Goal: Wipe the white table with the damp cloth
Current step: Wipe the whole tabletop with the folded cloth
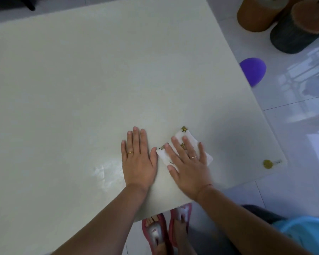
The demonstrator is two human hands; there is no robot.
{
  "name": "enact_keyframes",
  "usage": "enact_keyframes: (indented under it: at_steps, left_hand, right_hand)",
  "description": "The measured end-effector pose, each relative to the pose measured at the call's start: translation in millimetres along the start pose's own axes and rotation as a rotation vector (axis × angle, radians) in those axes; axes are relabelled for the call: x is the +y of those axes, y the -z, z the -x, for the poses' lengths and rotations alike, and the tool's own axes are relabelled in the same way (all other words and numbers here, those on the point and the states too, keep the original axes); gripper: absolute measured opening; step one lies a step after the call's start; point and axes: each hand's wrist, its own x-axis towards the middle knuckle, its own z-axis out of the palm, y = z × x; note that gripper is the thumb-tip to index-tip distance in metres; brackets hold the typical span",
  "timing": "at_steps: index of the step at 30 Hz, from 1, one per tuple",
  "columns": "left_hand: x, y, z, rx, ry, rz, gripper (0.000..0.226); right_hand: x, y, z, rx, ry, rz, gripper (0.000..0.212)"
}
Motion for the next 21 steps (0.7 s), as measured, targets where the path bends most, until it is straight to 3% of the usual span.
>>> enact_keyframes:
  at_steps: [2,5,8,10,12,15,16,18,21]
  left_hand:
    - [0,-2,-1,-0.002,0.005,-0.002,0.063]
    - [0,-4,-1,0.000,0.006,-0.017,0.063]
    - [-1,-5,-2,-0.002,0.008,-0.030,0.063]
    - [-1,-5,-2,0.000,0.011,-0.030,0.063]
    - [-1,-4,-3,-0.002,0.012,-0.020,0.063]
    - [-1,-2,-2,-0.010,0.007,-0.021,0.063]
    - [-1,-2,-2,-0.014,0.006,-0.020,0.063]
    - [-1,-2,-1,-0.025,0.008,-0.018,0.063]
    - [5,0,-2,-0.008,0.021,-0.014,0.064]
  right_hand:
    - [33,4,-1,0.003,0.002,0.054,0.059]
    - [56,7,-2,-0.004,-0.277,-0.030,0.060]
    - [25,-1,5,-0.001,-0.445,-0.085,0.058]
    - [-2,-6,20,-0.025,-0.377,-0.069,0.059]
    - [-7,-6,39,-0.043,-0.184,-0.028,0.061]
    - [38,2,52,-0.058,0.068,0.050,0.059]
    - [58,5,53,-0.050,0.044,0.065,0.059]
    - [89,11,52,-0.051,-0.171,0.004,0.059]
    - [79,7,47,-0.038,-0.492,-0.097,0.060]
